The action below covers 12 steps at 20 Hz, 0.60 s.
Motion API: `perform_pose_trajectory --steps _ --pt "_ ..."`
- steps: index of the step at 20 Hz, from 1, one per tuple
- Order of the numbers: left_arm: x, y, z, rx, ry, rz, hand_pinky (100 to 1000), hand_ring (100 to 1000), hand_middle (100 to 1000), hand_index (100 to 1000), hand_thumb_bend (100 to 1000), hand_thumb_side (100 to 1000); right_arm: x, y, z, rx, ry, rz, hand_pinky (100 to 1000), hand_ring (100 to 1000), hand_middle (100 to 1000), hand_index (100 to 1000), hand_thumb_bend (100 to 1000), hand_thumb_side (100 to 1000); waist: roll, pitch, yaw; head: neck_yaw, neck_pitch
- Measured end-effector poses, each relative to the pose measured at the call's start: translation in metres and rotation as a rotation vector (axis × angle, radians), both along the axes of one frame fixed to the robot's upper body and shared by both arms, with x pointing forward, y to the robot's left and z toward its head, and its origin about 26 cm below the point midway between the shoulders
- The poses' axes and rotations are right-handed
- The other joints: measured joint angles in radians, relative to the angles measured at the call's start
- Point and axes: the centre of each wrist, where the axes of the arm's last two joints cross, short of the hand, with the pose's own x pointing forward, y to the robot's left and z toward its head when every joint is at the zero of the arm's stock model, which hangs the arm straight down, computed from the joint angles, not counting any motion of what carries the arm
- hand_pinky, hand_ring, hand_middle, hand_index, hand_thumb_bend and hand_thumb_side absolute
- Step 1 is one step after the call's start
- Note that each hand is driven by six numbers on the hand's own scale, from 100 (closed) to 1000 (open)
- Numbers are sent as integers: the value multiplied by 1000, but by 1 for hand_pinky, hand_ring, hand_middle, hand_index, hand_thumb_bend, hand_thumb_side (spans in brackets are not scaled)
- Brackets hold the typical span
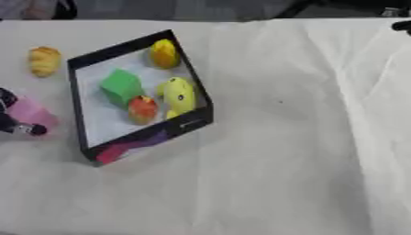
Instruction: Pick up objects on the table and place them in the box.
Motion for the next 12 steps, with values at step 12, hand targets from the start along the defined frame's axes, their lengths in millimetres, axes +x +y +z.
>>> perform_pose_trajectory --steps 12 --pt "7 -3 -5 -7 -9 26 734 708 600 686 385 597 0 -1 -2 3 7 -3 925 716 678 814 100 617 0 0 -3 8 -1"
